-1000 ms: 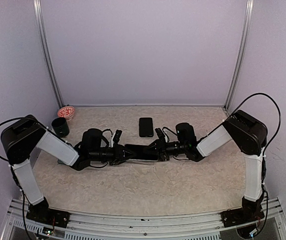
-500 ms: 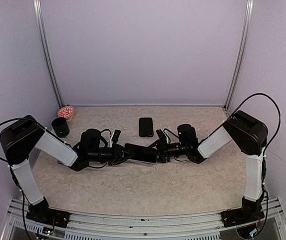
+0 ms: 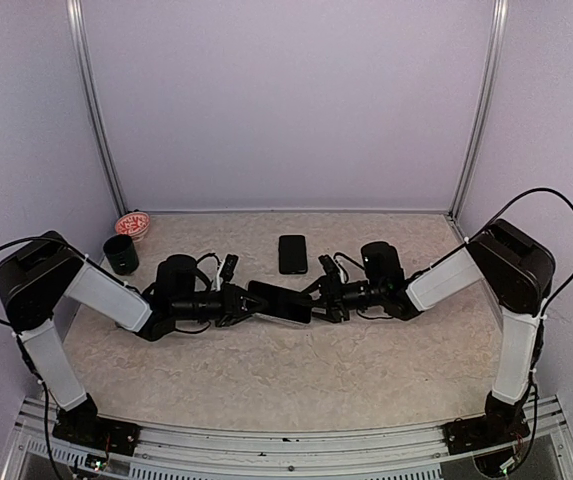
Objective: Put the phone into the phone case
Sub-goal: Press the bottom corners of the phone case.
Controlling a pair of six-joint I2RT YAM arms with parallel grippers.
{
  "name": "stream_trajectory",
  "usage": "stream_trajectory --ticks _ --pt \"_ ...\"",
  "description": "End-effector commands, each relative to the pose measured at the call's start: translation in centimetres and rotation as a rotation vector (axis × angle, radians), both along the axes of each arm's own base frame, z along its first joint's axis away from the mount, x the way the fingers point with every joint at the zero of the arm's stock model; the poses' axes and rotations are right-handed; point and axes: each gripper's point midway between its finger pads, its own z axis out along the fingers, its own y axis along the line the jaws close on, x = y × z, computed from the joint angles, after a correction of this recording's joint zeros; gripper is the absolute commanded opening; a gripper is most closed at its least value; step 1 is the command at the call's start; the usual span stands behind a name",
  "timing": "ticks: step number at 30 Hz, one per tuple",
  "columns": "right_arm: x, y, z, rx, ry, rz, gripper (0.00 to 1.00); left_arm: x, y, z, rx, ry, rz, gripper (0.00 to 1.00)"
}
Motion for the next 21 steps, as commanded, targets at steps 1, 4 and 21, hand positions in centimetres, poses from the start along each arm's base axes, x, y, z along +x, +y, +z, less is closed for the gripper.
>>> stream_trajectory --ticks 1,4,21 --pt "-0.4 -1.1 0.3 -0.026 -0.010 0.004 0.58 0.7 0.4 2.8 -0.050 -0.101 0.006 0.16" --pt "-0.6 -1.4 0.6 -0.030 -0.018 0.007 0.58 0.7 0.7 3.4 -0.057 -0.116 0.006 0.16" --pt "-1.6 -2.9 1.9 -0.066 -0.086 0.033 0.58 0.7 1.7 5.8 -0.093 -0.176 0.002 0.12"
